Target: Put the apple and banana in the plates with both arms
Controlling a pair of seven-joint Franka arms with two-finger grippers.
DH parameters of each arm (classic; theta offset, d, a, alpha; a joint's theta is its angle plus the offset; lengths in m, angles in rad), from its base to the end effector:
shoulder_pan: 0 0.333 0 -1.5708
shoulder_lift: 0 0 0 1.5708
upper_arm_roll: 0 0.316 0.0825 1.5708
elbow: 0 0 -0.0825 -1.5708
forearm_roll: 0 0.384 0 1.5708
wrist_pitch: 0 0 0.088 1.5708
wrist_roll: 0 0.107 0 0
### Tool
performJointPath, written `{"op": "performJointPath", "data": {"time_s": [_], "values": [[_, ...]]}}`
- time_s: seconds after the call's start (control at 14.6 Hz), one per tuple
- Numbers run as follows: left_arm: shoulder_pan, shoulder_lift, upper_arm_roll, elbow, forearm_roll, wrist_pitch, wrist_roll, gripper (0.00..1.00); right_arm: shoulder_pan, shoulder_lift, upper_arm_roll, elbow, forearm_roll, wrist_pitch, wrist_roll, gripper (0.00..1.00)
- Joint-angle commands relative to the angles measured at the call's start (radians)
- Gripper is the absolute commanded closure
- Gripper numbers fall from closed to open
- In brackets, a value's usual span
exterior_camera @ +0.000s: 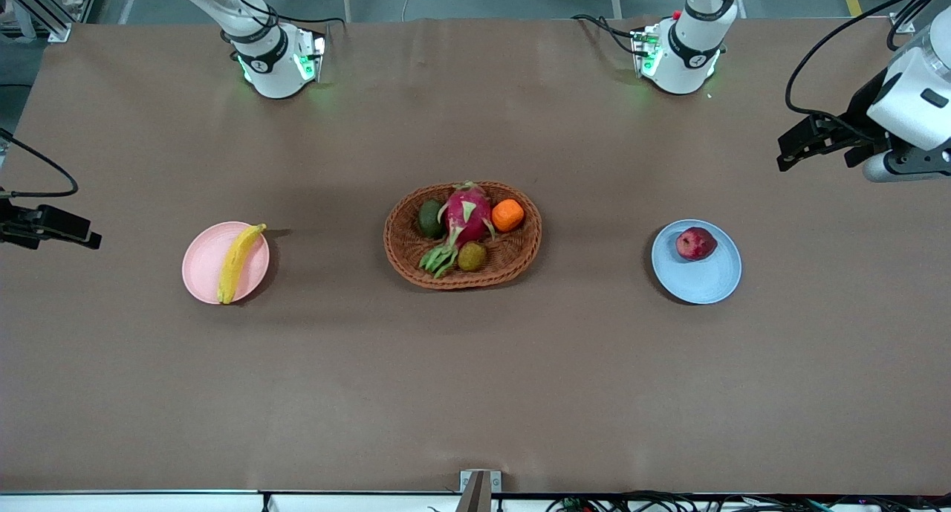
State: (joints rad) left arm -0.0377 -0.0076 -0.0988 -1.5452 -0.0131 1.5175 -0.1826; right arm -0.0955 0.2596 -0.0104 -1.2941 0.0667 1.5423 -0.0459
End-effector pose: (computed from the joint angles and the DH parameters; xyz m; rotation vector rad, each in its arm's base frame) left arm 0.5417 -0.0761 0.6361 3.1316 0.0713 -0.0342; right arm 0.6275 -0.0584 0.5985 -3.0756 0.0894 0.0100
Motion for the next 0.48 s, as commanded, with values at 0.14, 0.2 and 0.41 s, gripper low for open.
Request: {"op": "performJointPath", "data": {"time_s": [0.14,0.2,0.41], "values": [[-0.005,-0.005,0.008,-0.015,-0.018,0.026,0.023,0.0,0.033,-0.106,0.017,-0.008,-0.016,-0.04,0.098,0.0],[-0.007,-0.003,0.008,-0.015,-0.018,0.026,0.023,0.0,0.034,-0.106,0.017,-0.008,-0.016,-0.051,0.124,0.0],[-0.008,-0.003,0.008,-0.015,-0.016,0.021,0.025,0.0,0.025,-0.105,0.01,-0.01,-0.018,-0.044,0.117,0.0]]}}
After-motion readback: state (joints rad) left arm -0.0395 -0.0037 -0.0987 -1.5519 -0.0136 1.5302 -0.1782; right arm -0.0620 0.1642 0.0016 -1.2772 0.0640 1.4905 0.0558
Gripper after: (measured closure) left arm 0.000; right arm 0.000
